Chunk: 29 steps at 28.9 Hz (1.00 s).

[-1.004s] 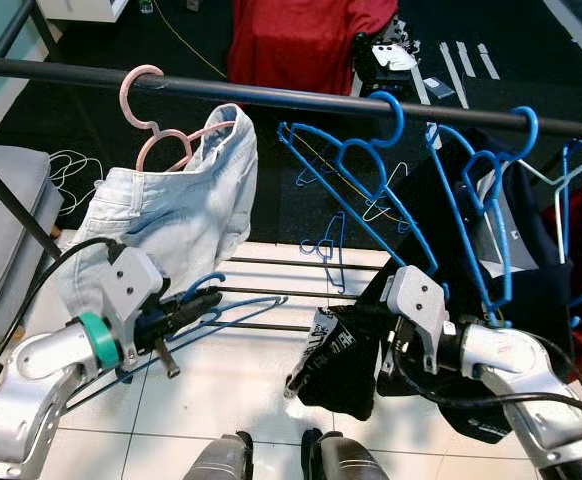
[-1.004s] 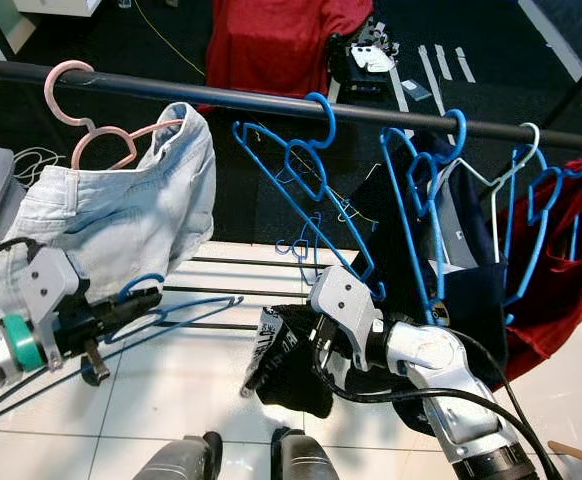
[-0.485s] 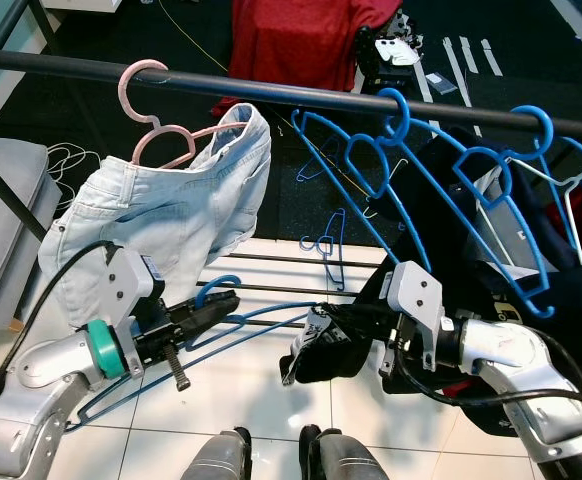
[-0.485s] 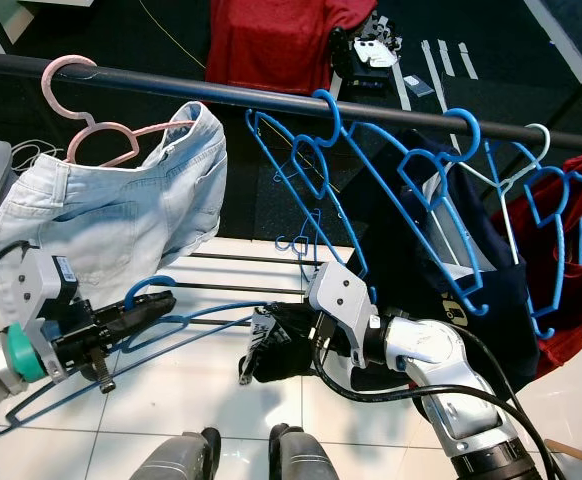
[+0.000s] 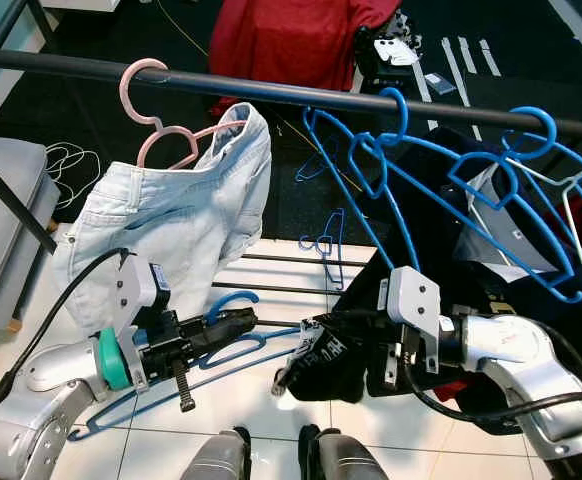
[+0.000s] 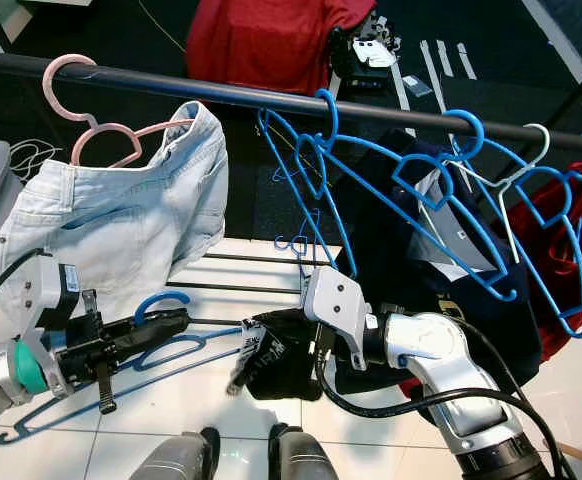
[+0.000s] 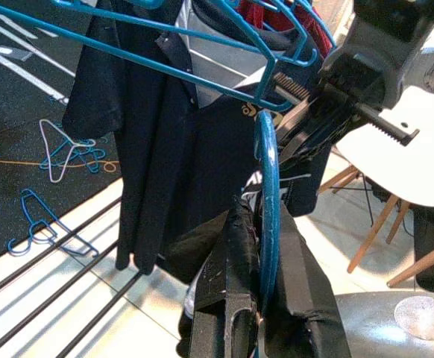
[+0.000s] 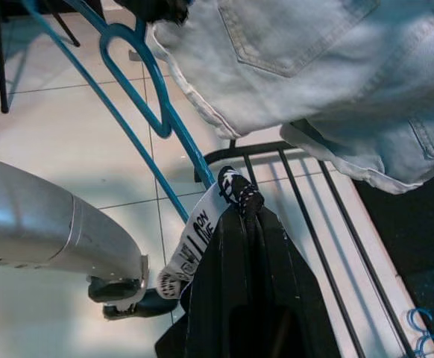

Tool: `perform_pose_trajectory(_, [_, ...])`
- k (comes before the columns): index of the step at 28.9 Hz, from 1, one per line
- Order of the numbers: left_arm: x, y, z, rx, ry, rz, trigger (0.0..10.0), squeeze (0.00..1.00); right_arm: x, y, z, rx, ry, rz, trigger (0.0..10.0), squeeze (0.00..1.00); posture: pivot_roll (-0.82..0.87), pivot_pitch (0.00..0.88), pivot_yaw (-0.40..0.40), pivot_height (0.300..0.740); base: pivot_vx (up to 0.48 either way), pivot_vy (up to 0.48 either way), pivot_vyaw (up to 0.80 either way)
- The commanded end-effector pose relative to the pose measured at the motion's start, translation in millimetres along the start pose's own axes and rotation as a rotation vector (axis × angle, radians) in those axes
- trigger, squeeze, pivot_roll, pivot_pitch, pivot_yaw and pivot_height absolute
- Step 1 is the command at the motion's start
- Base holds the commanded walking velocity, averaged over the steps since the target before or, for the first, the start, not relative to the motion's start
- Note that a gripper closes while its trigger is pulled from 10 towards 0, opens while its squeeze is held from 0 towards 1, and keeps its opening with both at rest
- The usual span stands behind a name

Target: Hang hanger

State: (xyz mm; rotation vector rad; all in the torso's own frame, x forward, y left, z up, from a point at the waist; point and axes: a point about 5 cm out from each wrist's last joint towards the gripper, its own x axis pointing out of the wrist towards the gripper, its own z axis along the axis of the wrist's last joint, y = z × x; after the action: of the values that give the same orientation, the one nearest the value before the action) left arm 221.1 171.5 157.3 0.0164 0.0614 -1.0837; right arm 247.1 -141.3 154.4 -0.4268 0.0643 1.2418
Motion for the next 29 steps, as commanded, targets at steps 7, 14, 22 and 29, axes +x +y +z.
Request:
perform_pose_trajectory(7, [-18.4,11.5,-2,0.023,0.056,0.053,10.0,0.0,-8.3,5.8,-2,0.012,0.036,0.067,10.0,0.0,-0.07,0.138,-0.032,0.74,0.0,0.0,0.0])
perform_pose_trajectory(14, [-26.9,15.6,-3,0.025,0.074,0.07,10.0,0.0,-16.5,5.5,-11,0.016,0.091,0.07,10.0,0.0,-0.07,0.143,-0.029,0.74,0.0,0.0,0.0])
perform_pose_trajectory(22, [-28.4,16.2,-1,0.026,0.079,0.074,10.0,0.0,-19.8,3.6,-15,-0.003,0.12,0.069,10.0,0.0,-0.07,0.145,-0.029,0.74,0.0,0.0,0.0])
perform_pose_trajectory(29, [-40.1,46.4,12,0.101,0.051,0.271,10.0,0.0,-26.0,-10.7,-23,0.049,0.129,-0.043,10.0,0.0,-0.07,0.147,-0.032,0.74,0.0,0.0,0.0])
